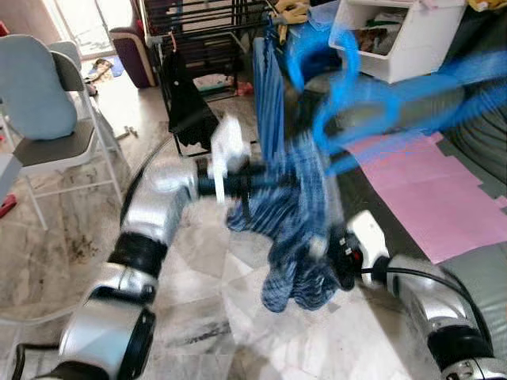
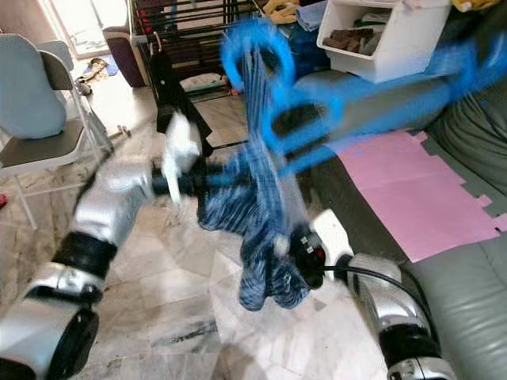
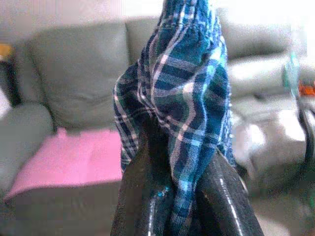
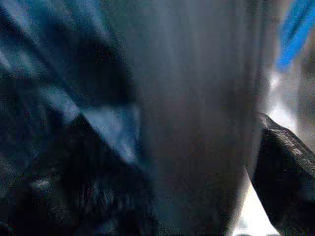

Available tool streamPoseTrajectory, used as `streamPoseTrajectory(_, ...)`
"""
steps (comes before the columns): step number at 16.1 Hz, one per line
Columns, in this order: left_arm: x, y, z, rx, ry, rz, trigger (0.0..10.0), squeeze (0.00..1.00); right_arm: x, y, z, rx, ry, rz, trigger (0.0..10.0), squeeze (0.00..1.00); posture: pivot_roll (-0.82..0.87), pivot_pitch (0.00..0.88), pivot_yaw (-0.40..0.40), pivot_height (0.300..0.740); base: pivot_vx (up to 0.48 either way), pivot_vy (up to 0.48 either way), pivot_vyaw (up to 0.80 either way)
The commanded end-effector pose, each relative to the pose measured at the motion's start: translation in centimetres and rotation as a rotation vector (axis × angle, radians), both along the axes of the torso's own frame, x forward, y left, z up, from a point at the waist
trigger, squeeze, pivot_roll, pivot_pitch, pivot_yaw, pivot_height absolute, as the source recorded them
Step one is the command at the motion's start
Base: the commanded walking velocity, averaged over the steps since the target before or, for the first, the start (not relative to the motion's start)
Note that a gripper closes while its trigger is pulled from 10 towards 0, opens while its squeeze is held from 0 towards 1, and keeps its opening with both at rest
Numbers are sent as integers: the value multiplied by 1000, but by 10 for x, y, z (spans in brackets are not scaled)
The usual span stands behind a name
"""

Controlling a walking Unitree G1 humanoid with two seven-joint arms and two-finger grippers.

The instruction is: Hang hanger

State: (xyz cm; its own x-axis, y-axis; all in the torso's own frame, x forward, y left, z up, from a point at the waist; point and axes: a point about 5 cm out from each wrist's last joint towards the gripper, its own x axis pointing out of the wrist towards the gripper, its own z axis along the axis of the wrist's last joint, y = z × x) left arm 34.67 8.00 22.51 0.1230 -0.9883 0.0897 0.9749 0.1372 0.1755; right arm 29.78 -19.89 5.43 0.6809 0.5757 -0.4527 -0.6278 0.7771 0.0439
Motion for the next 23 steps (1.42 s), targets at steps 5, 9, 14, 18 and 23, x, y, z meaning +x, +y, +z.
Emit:
streamPoseTrajectory(5,6,30,20,-58,14,96,0,0,-13,-49,-21,-80,114,-272,0,0,-144,0,49,740,0,0,0)
streamPoseTrajectory(9,8,59,-28,14,179,212,0,0,10,-97,27,-32,-64,-579,0,0,-156,0,52,740,0,0,0)
streamPoseTrajectory(14,-14,76,-74,142,326,161,0,0,38,-133,102,60,-303,-872,0,0,-179,0,50,740,0,0,0)
streamPoseTrajectory(18,-31,82,-97,253,385,73,0,0,49,-132,127,77,-383,-904,0,0,-175,0,42,740,0,0,0)
streamPoseTrajectory(23,-37,76,-108,368,345,14,0,0,54,-130,132,81,-385,-909,0,0,-179,0,40,740,0,0,0)
